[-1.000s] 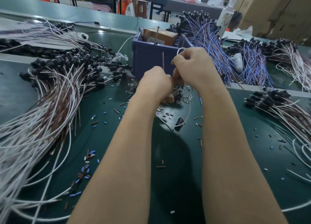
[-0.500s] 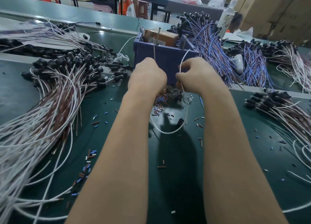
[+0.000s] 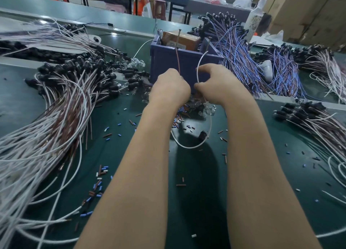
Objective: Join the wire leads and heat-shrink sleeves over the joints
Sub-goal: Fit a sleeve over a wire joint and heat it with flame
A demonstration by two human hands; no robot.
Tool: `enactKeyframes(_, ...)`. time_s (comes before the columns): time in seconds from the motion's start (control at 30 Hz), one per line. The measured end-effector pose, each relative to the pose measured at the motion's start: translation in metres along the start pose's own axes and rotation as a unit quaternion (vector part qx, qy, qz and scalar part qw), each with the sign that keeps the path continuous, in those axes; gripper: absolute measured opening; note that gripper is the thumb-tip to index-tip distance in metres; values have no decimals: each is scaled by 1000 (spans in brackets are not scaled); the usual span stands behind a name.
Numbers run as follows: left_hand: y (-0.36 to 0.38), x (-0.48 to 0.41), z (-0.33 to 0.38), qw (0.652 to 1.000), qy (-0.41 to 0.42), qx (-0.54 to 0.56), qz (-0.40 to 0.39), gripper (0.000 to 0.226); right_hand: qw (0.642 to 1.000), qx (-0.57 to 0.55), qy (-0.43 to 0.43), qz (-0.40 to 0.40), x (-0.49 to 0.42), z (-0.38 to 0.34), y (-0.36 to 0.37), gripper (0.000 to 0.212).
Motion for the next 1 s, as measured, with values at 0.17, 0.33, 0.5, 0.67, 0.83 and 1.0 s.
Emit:
enactKeyframes(0.17,0,0,1,1000,3,-3,-5,31,1000,-5,1,1,1,0,-1,46)
enactKeyframes(0.33,1,2,2,1000,8,-10,-5,30,1000,-3,4,0,-1,1,-1,47)
enactKeyframes(0.5,1,4,4,1000,12,-24,-7,29,1000,3,10,-13,-2,2,0,54)
enactKeyframes(0.67,3,6,7,999,23,-29,-6,27,1000,10,8,-12,-2,4,-1,52)
enactKeyframes(0.83,7,7,7,998,35,-42,2,25,1000,11,2,-15,-1,3,-3,48)
enactKeyframes(1.0,7,5,7,997,41,-61,7,24,1000,4,17,-18,0,4,-3,49)
Point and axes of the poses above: each hand's wrist, its own x-axis away from the middle knuckle, its own y-axis out of the palm, z = x × y, the point moved 4 cm from there along -x, towards the middle knuckle, and after that the axes turned 6 degrees about x, right-handed, at the moved point
